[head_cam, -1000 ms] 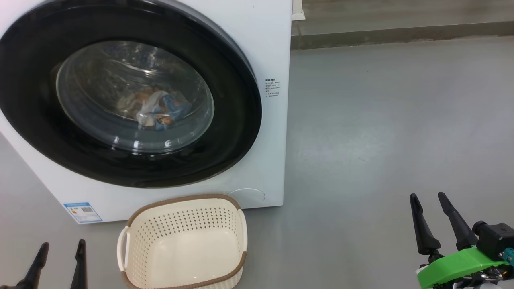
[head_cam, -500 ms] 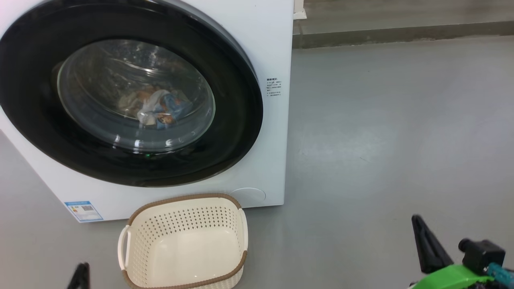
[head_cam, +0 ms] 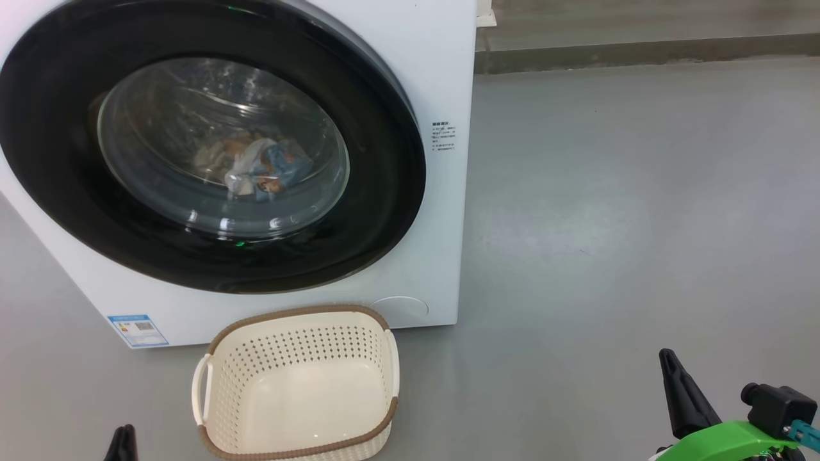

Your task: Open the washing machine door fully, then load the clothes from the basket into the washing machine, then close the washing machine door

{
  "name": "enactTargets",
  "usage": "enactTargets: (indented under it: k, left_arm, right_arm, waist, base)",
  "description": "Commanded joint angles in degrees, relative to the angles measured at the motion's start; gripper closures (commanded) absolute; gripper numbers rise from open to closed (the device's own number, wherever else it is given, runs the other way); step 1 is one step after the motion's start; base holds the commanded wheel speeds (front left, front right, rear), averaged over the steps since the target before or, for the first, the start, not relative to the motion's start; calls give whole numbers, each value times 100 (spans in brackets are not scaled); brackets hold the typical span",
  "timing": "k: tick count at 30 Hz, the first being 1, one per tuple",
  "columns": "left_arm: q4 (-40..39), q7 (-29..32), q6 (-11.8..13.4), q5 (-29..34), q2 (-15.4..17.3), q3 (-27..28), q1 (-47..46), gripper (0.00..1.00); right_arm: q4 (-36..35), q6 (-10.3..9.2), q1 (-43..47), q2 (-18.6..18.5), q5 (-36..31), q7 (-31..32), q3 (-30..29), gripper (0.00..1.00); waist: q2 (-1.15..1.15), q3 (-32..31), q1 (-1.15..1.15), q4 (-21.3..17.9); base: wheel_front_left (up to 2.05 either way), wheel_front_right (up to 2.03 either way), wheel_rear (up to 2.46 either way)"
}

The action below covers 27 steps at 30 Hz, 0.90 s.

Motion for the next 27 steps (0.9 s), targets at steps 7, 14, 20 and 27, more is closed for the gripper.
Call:
enactTargets:
  k: [7, 14, 20, 27]
  left_arm:
    - [-229, 137, 1, -546, 61, 19, -224, 100]
    - [-268, 237, 1, -924, 28, 11, -264, 100]
    - [-305, 337, 1, -1297, -6, 5, -304, 100]
    - [-349, 455, 1, -1735, -45, -2, -351, 100]
  right_arm:
    - [-193, 0, -216, -32, 504, 134, -129, 100]
    - [-217, 0, -244, -3, 838, 235, -178, 100]
    - [-240, 0, -271, 25, 1168, 335, -226, 100]
    - [-268, 0, -304, 58, 1554, 453, -283, 100]
  waist:
    - [0, 20, -1, 37]
    - [0, 35, -1, 67]
    - [0, 50, -1, 97]
    - [0, 68, -1, 131]
  base:
    - [0, 0, 0]
    - [0, 0, 0]
    - [0, 0, 0]
    - [0, 0, 0]
